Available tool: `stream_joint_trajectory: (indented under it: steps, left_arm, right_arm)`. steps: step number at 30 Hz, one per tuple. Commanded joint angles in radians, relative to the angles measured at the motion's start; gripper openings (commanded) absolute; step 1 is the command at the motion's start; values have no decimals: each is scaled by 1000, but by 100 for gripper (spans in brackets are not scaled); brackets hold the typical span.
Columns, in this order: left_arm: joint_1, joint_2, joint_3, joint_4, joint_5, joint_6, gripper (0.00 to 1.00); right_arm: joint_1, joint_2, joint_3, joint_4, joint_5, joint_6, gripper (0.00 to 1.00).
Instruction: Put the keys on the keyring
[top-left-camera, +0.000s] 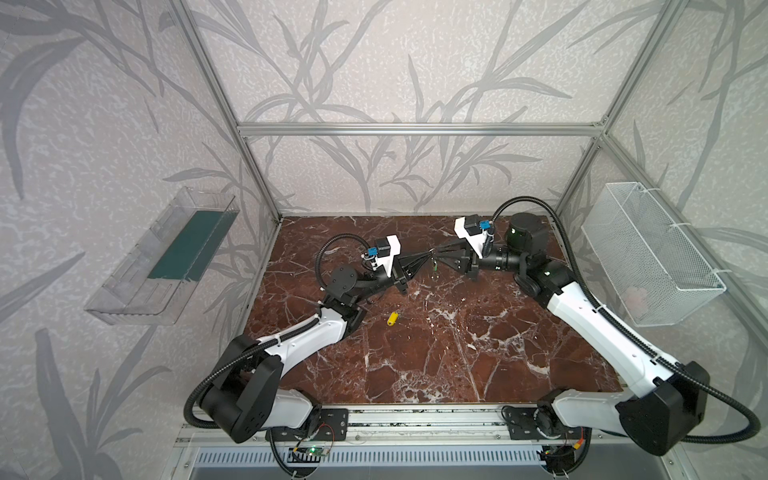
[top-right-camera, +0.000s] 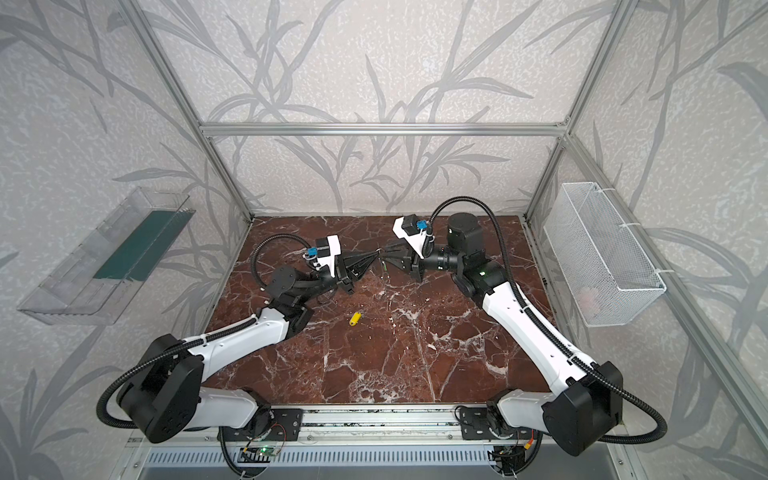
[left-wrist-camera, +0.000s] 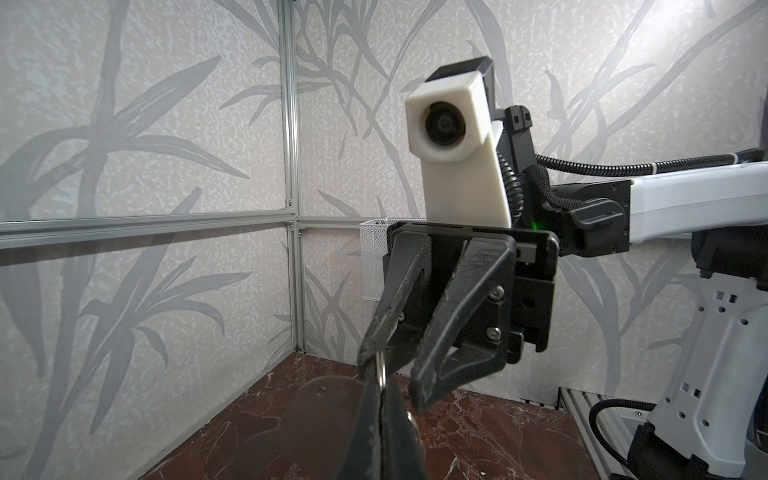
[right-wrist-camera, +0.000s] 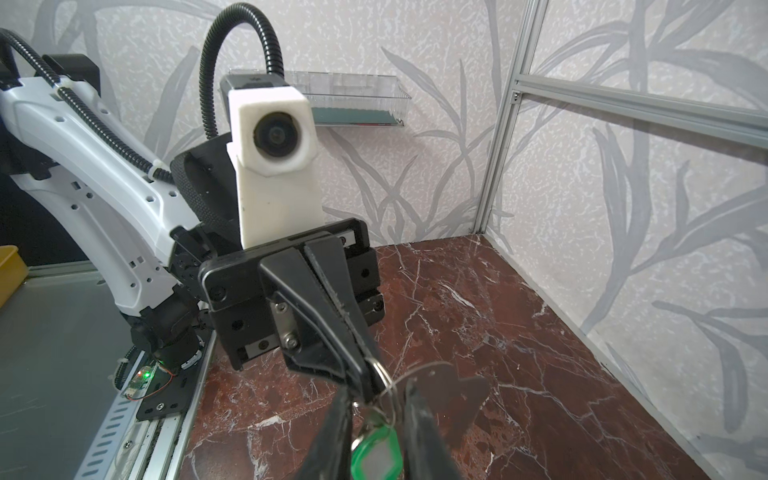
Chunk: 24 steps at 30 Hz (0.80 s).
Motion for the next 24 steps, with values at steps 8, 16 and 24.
stream_joint_trajectory:
  steps: [8,16,24]
  left_arm:
    - [5,-16,35,62,35,-26,0]
    - [5,-5,39,85,49,-43,0]
    - [6,1,50,94,67,-55,0]
  right_arm:
    - [-13,9,6,61,-79,40,10]
    - [-15,25,20,52,-128,51,10]
    - [-15,44,22,87,-194,81,6]
